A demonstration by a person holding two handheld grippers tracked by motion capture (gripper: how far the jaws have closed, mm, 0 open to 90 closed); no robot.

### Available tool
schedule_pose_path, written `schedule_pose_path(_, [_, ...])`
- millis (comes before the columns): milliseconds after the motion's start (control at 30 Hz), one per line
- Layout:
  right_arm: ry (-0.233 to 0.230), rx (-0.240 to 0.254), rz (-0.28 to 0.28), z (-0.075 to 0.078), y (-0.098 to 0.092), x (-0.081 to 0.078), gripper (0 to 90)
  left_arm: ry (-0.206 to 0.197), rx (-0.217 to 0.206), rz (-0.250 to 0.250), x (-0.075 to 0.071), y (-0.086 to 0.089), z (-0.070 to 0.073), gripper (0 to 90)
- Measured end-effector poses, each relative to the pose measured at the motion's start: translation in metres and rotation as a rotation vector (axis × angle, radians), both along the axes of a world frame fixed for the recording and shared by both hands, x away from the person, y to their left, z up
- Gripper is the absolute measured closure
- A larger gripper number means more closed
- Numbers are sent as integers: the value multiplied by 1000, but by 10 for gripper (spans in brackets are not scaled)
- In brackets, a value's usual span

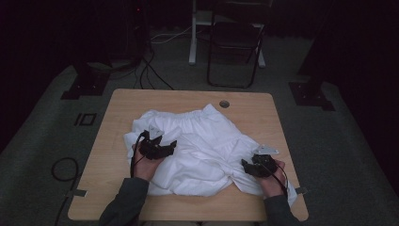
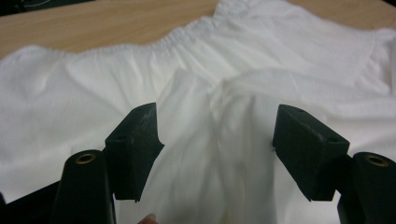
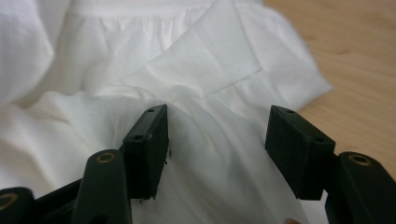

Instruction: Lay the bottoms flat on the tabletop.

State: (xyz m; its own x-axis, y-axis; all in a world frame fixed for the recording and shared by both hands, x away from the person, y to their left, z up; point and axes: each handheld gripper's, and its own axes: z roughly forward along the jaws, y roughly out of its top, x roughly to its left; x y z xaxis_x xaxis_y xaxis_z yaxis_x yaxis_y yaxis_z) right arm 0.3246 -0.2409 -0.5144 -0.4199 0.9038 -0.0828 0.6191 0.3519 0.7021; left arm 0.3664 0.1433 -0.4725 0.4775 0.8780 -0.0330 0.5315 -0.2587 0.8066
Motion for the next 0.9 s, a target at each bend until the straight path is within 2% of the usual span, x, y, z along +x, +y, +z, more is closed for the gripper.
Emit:
schedule_pose_path(200, [37, 7, -10, -11, 3, 7, 379, 38, 38, -33, 28, -23, -7, 331])
schedule_pose_path(300, [54, 10, -10, -14, 2, 8, 372, 81, 58, -28, 41, -31, -15, 339])
schedule_pose_path(367, [75, 8, -12, -18, 3, 10, 372, 118, 47, -32, 46, -35, -21, 387])
schedule_pose_path(433, [88, 31, -14, -20, 1, 12, 396, 157, 53, -52, 47, -37, -28, 498])
schedule_pose_path(467, [97, 44, -14, -20, 1, 12, 415, 167, 69, -58, 45, -38, -31, 563])
schedule_pose_path(533, [102, 53, 0, -20, 0, 12, 447, 183, 68, -72, 42, -36, -33, 683])
schedule_pose_path(600, [105, 59, 7, -20, -1, 13, 467, 177, 60, -79, 37, -34, -32, 751])
schedule_pose_path(633, [105, 59, 7, -20, -1, 13, 467, 177, 60, -79, 37, -34, -32, 777])
schedule_pose_path(800, [105, 57, 15, -20, 0, 12, 542, 130, 48, -109, 7, -24, -22, 823])
schedule_pose_path(833, [105, 57, 15, -20, 0, 12, 542, 130, 48, -109, 7, -24, -22, 826])
schedule_pose_path(867, [101, 55, 13, -20, -1, 12, 577, 105, 27, -129, -20, -13, -17, 829])
schedule_pose_path(900, [99, 56, 12, -20, -1, 12, 591, 97, 22, -134, -29, -10, -17, 831])
